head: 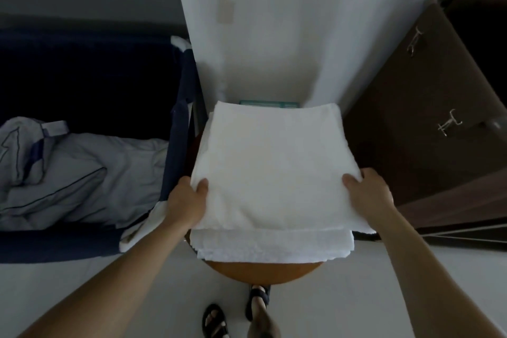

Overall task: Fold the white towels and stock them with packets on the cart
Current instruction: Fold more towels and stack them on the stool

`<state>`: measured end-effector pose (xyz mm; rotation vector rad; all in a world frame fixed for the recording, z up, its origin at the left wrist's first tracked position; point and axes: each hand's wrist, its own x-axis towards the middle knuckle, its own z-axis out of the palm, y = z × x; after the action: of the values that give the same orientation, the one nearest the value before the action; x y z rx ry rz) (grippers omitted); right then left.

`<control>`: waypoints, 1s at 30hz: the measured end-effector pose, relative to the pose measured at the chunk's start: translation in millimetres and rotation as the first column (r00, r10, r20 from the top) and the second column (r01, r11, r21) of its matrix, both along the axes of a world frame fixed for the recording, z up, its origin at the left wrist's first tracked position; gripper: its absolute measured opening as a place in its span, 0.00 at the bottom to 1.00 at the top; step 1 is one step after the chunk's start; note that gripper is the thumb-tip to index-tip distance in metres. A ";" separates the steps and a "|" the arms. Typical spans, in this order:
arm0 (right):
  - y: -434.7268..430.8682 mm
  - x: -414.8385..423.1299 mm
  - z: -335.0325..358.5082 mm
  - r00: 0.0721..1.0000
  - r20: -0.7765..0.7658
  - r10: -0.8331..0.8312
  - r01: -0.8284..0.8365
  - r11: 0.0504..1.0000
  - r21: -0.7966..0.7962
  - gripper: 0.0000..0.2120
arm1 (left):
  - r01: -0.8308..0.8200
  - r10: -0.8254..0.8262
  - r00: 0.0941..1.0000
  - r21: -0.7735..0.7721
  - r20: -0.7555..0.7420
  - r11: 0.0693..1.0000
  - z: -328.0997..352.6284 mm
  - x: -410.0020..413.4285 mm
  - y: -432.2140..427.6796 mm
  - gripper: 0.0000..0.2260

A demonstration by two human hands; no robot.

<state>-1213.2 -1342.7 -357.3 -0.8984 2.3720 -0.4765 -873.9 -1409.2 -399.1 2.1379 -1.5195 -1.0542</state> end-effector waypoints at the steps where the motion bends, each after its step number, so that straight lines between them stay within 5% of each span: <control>1: 3.6 1.8 -4.6 1.000 0.002 0.001 -0.001 1.000 0.015 0.16 | 0.011 -0.011 0.999 0.010 0.030 1.000 -0.8 0.5 3.7 0.17; 6: 37.0 24.1 -59.6 1.000 0.004 -0.027 0.027 0.995 0.092 0.21 | 0.070 -0.089 0.986 0.130 0.139 0.989 -37.3 -3.3 33.3 0.20; 11: 35.5 28.1 -58.8 0.971 -0.225 0.084 -0.064 0.994 0.093 0.24 | 0.057 -0.079 0.985 0.138 0.155 0.989 -39.0 -4.2 31.7 0.21; 14: 32.9 32.8 -50.9 0.836 -0.462 0.297 -0.282 0.954 0.103 0.32 | 0.171 -0.198 0.949 0.126 0.245 0.977 -30.1 -6.1 31.7 0.29; 16: 23.8 39.0 -46.8 0.715 -0.515 0.473 -0.443 0.876 0.189 0.35 | 0.355 -0.354 0.836 0.078 0.420 0.932 -21.5 -14.9 30.0 0.36; 19: 8.8 51.9 -55.7 0.642 -0.463 0.611 -0.545 0.789 0.285 0.34 | 0.604 -0.511 0.629 0.045 0.586 0.796 -13.2 -39.6 16.3 0.38; 22: 11.4 57.3 -78.9 0.652 -0.382 0.654 -0.548 0.756 0.358 0.36 | 0.734 -0.624 0.542 0.044 0.563 0.677 -29.5 -50.0 7.1 0.35; 30: 18.1 56.8 -100.5 0.650 -0.383 0.656 -0.558 0.754 0.345 0.35 | 0.737 -0.634 0.573 0.012 0.519 0.676 -82.6 -31.4 24.7 0.33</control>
<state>-1156.4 -1324.6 -457.8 -1.7966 2.2501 0.3007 -905.3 -1384.6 -481.7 1.7230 -2.7299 -0.4732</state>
